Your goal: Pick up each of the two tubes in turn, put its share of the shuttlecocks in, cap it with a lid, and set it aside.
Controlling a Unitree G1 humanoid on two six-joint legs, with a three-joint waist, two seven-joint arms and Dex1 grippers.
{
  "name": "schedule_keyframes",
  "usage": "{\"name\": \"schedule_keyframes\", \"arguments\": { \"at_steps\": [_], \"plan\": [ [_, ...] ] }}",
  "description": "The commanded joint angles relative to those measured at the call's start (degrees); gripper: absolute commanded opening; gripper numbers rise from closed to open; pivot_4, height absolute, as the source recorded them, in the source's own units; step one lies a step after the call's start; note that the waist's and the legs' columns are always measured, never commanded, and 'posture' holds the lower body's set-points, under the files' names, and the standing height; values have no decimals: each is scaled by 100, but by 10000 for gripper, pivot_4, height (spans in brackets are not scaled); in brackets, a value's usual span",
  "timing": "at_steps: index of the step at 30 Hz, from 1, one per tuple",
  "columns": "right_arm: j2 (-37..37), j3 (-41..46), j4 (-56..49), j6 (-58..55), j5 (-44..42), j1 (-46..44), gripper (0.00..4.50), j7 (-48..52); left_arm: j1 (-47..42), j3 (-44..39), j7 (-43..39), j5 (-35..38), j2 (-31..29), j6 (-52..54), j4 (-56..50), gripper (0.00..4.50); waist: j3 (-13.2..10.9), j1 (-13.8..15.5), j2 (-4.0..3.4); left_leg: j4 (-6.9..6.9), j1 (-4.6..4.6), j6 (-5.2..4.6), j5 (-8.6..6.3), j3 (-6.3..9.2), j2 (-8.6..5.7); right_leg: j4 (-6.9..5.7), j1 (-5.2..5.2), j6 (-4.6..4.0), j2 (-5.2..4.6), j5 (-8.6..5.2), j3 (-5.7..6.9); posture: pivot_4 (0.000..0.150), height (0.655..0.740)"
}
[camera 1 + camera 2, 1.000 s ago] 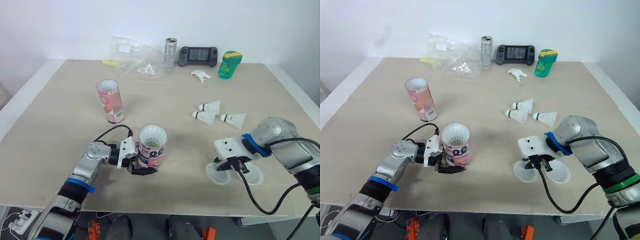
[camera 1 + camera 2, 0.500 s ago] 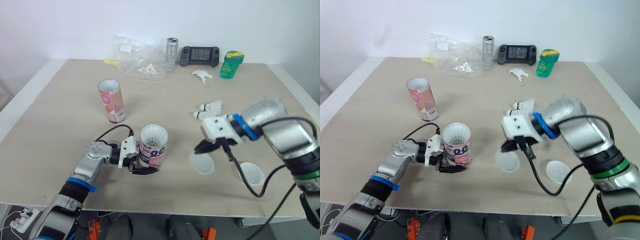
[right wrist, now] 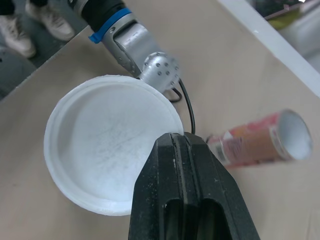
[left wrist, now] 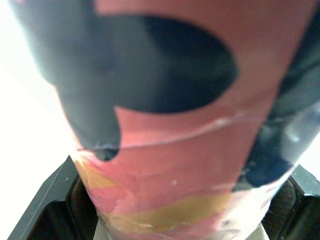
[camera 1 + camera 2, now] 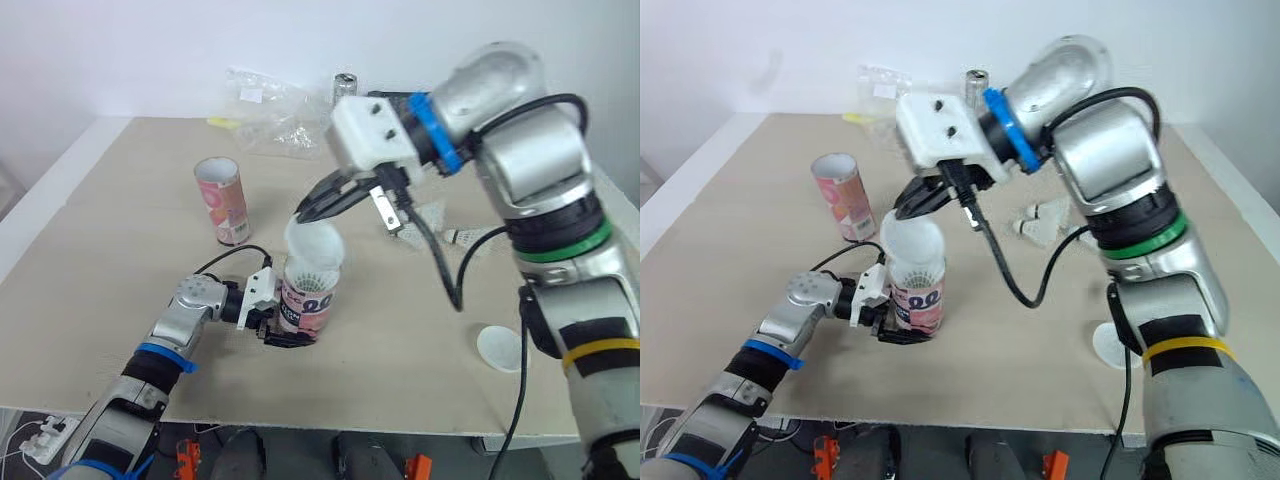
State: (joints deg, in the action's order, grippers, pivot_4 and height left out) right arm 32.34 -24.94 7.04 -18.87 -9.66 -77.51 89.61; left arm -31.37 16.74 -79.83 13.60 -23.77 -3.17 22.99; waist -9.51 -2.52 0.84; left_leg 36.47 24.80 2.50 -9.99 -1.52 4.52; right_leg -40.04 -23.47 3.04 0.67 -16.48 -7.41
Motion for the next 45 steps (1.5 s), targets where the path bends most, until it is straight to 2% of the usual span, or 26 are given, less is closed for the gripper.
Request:
{"name": "schedule_keyframes", "arguments": {
  "at_steps": [1,7,14,19,32,45],
  "plan": [
    [-40,-19,264,454,236,-156,163,110,121,233,-140,-272,-147,280,32,37701,-1,0,2,0,6,1,-1,0,-1,0,-4,2,0,0,0,1500,7236],
    [-88,-145,388,835,346,-62,163,249,224,211,-126,-301,-230,333,-103,37701,-1,-3,1,-9,23,-15,-17,10,0,-2,-19,-17,4,4,6,1500,7236],
    [347,-238,-478,568,-143,270,163,289,333,175,-36,-296,-305,352,-180,37701,-1,-9,1,-11,23,-15,-19,19,0,-2,-16,-21,4,-1,14,1500,7236],
    [289,-154,-792,397,-158,364,163,242,357,169,-24,-297,-316,357,-192,37701,-1,-24,1,-12,16,-16,-20,22,2,-5,-14,-19,7,-4,17,1500,7236],
    [-37,-186,-317,753,143,105,163,283,319,149,3,-292,-330,361,-162,37701,-1,-20,1,-11,15,-15,-20,24,3,-5,-12,-13,7,-7,22,1500,7236],
    [323,-578,-613,914,16,368,163,289,395,141,31,-284,-360,375,-182,37701,-1,-20,1,-11,15,-15,-20,25,3,-4,-11,-13,7,-8,22,1500,7236]
  ]
}}
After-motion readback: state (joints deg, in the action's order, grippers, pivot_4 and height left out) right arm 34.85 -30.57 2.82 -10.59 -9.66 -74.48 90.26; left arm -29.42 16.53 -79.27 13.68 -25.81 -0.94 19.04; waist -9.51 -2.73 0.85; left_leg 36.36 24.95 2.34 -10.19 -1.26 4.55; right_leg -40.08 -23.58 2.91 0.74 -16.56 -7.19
